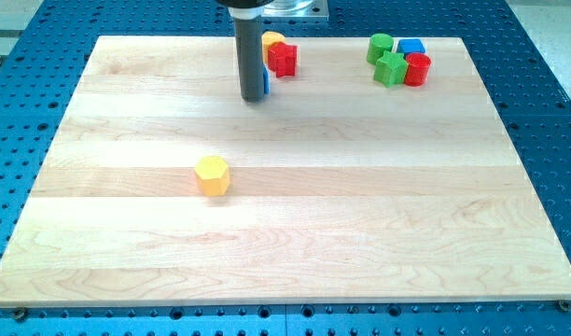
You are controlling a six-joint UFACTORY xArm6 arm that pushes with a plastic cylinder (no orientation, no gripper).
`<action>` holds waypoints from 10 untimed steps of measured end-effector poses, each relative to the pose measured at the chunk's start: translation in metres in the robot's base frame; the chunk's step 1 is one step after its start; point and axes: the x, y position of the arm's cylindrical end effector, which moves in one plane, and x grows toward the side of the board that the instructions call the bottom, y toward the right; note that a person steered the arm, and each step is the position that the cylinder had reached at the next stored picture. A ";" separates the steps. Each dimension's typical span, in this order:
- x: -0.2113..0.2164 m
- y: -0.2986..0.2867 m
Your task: Push the hexagon to the bottom left of the red star
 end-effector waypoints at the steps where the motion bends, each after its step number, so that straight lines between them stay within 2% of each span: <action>1: -0.017 0.006; 2: -0.026 0.006; 3: 0.057 0.002; 4: 0.139 0.055; 5: 0.220 -0.029; 6: 0.184 -0.046; 9: 0.036 -0.020; 10: 0.030 -0.069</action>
